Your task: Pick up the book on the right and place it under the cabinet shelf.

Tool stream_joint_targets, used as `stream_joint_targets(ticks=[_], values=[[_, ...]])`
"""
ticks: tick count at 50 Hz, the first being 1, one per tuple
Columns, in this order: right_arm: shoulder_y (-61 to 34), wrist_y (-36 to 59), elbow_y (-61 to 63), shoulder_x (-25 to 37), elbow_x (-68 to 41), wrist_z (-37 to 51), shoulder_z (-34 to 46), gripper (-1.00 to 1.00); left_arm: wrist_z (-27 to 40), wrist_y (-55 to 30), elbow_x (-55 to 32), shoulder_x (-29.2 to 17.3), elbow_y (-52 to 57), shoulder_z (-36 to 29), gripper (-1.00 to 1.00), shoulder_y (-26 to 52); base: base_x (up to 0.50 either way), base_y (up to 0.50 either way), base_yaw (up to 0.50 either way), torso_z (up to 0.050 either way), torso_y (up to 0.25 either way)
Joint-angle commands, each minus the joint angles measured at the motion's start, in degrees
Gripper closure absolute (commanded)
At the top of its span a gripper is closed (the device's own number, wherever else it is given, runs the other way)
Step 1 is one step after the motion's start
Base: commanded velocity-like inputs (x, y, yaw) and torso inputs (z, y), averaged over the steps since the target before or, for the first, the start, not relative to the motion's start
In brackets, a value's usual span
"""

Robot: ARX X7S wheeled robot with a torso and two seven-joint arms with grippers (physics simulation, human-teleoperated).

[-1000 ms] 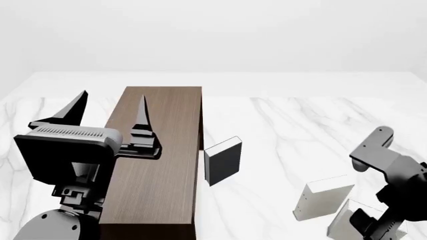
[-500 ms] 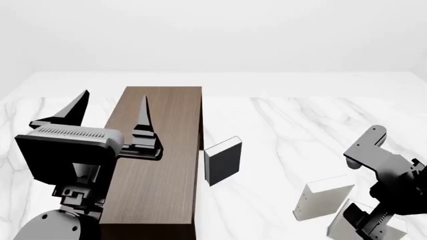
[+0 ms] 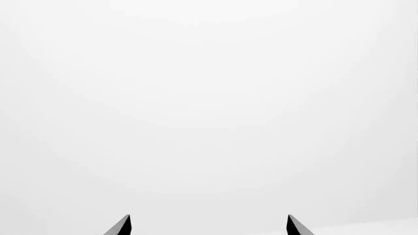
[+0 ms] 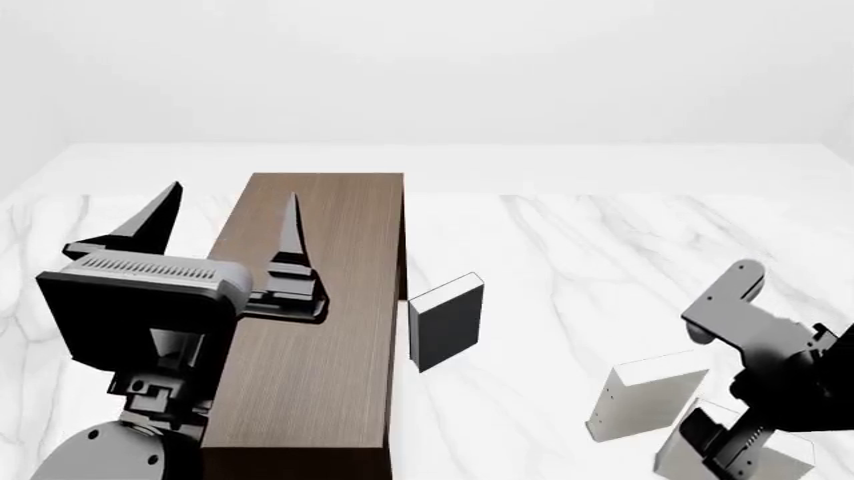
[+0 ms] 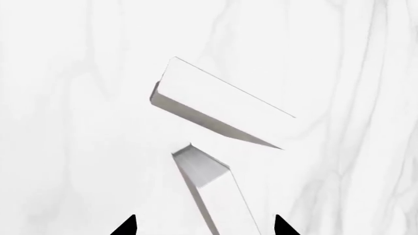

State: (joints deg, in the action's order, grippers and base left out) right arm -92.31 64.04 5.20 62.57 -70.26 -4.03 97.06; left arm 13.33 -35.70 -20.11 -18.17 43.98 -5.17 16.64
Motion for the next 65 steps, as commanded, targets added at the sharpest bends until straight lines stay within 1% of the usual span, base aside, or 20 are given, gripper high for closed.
stream_joint_targets(ticks=[1, 12, 46, 65], values=[[2.2, -2.5, -0.8, -0.1, 0.3, 0.5, 0.1, -1.00, 0.3, 0.0, -0.2, -0.3, 0.2, -0.2, -1.00, 0.0, 0.00, 0.00, 0.00, 0.000, 0.000], [4.4, -4.7, -1.6, 0.0, 0.7, 1.3, 0.3, -1.00, 0.3, 0.3, -0.3, -0.5, 0.0, -0.6, -1.00, 0.1, 0.00, 0.00, 0.00, 0.000, 0.000], [7.5, -6.6, -1.8, 0.3, 2.1, 3.5, 1.2, -1.00, 0.8, 0.1, -1.6, -1.5, 0.7, -0.2, -1.00, 0.6, 0.00, 0.00, 0.00, 0.000, 0.000], [9.8, -9.7, -5.2, -0.4, 5.5, 4.2, 2.0, -1.00, 1.1, 0.7, -1.4, -1.7, 0.2, -1.1, -1.00, 0.5, 0.00, 0.00, 0.00, 0.000, 0.000]])
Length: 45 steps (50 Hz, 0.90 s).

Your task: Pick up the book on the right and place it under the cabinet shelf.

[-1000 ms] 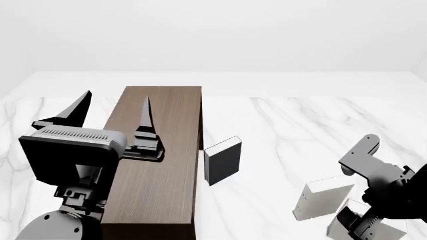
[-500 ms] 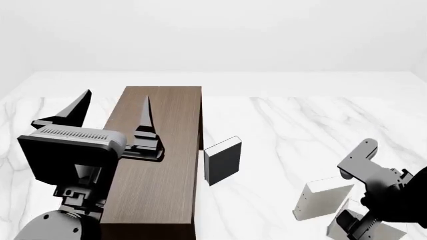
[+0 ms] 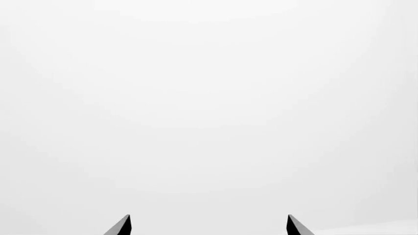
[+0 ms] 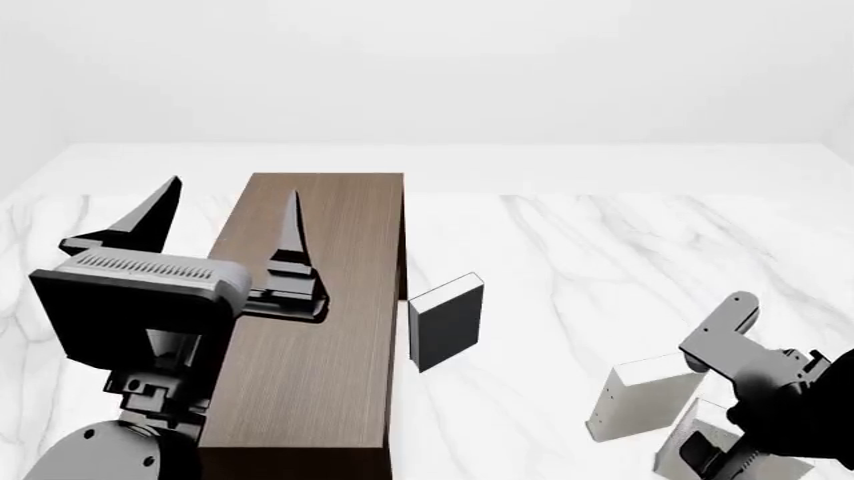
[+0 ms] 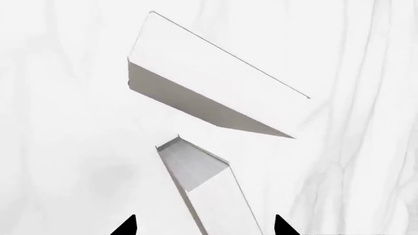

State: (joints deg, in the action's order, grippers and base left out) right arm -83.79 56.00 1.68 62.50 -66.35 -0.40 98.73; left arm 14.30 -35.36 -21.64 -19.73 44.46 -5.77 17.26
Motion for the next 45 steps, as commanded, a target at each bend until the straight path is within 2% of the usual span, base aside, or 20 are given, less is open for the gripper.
stream_joint_targets(ticks=[1, 45], values=[[1.4, -1.9, -1.8, -0.3, 1.7, 0.7, 0.3, -1.00, 0.2, 0.4, 0.1, -0.1, -0.3, -0.5, -1.00, -0.1, 0.00, 0.00, 0.00, 0.000, 0.000], [7.8, -7.9, -6.3, -1.5, 2.6, 3.0, 0.4, -1.00, 1.0, 0.9, -0.4, -1.0, -0.4, -1.2, -1.00, 0.0, 0.00, 0.00, 0.00, 0.000, 0.000]])
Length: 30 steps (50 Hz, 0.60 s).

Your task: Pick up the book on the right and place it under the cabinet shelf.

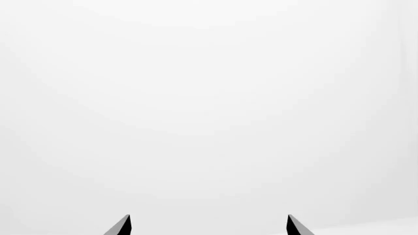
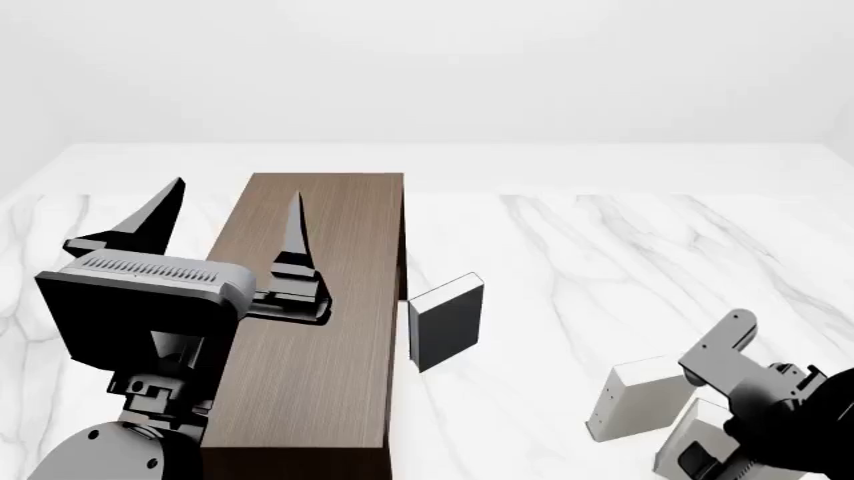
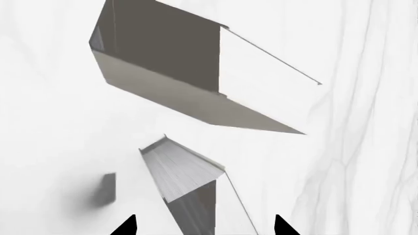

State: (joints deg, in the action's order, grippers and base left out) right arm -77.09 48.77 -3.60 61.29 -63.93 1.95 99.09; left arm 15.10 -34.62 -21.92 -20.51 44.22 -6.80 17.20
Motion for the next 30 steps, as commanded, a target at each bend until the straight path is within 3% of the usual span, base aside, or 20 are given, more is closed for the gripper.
stream_joint_targets(ticks=[1, 15, 16, 30], values=[[1.2, -0.8, -1.1, -0.4, 0.2, 0.6, 0.1, -1.00, 0.2, 0.1, -0.1, -0.2, -0.1, -0.2, -1.00, 0.1, 0.00, 0.00, 0.00, 0.000, 0.000], [2.6, -1.7, -1.2, -0.7, -0.1, -0.5, 0.3, -1.00, 0.4, 0.2, -0.3, -0.4, -0.3, -0.4, -1.00, 0.3, 0.00, 0.00, 0.00, 0.000, 0.000], [2.6, -1.6, -0.8, -0.6, -0.2, -0.4, 0.3, 1.00, 0.4, 0.2, -0.3, -0.4, -0.3, -0.4, -1.00, 0.4, 0.00, 0.00, 0.00, 0.000, 0.000], [1.8, -1.4, 2.8, 0.7, -2.1, -2.3, -0.4, 1.00, 0.6, 0.2, -0.6, -0.7, -0.4, -0.5, -1.00, 0.8, 0.00, 0.00, 0.00, 0.000, 0.000]])
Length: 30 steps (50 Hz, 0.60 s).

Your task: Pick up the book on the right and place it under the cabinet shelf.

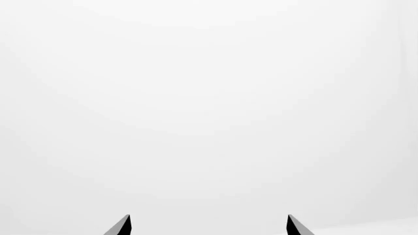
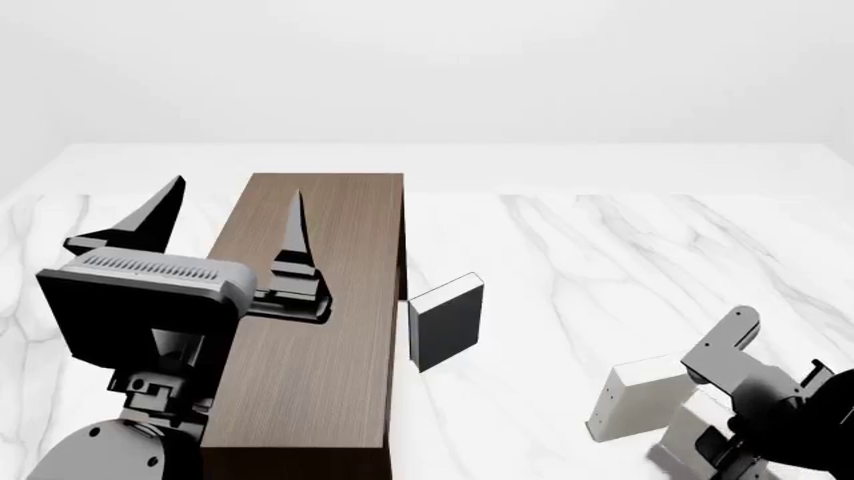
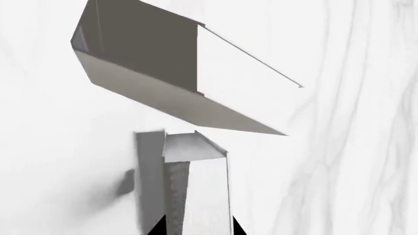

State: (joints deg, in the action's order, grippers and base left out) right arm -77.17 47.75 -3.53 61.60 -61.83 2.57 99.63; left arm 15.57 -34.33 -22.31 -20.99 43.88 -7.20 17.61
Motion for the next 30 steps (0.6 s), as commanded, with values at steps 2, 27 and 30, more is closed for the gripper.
stream_joint_targets(ticks=[2, 27, 30], values=[[1.7, -0.3, 2.9, 0.5, -4.3, -3.1, -1.0, 1.00, 0.2, -0.1, -0.3, -0.2, -0.1, -0.1, -1.00, 0.4, 0.00, 0.00, 0.00, 0.000, 0.000], [-8.8, 11.2, 23.5, 6.7, -12.2, -7.6, -3.4, 1.00, 0.1, 1.5, -0.9, -0.5, -0.9, 0.3, -1.00, 0.4, 0.00, 0.00, 0.00, 0.000, 0.000], [-10.6, 11.9, 25.8, 7.3, -13.3, -7.7, -4.5, 1.00, 0.1, 1.5, -1.0, -0.6, -0.8, 0.4, -1.00, 0.4, 0.00, 0.00, 0.00, 0.000, 0.000]])
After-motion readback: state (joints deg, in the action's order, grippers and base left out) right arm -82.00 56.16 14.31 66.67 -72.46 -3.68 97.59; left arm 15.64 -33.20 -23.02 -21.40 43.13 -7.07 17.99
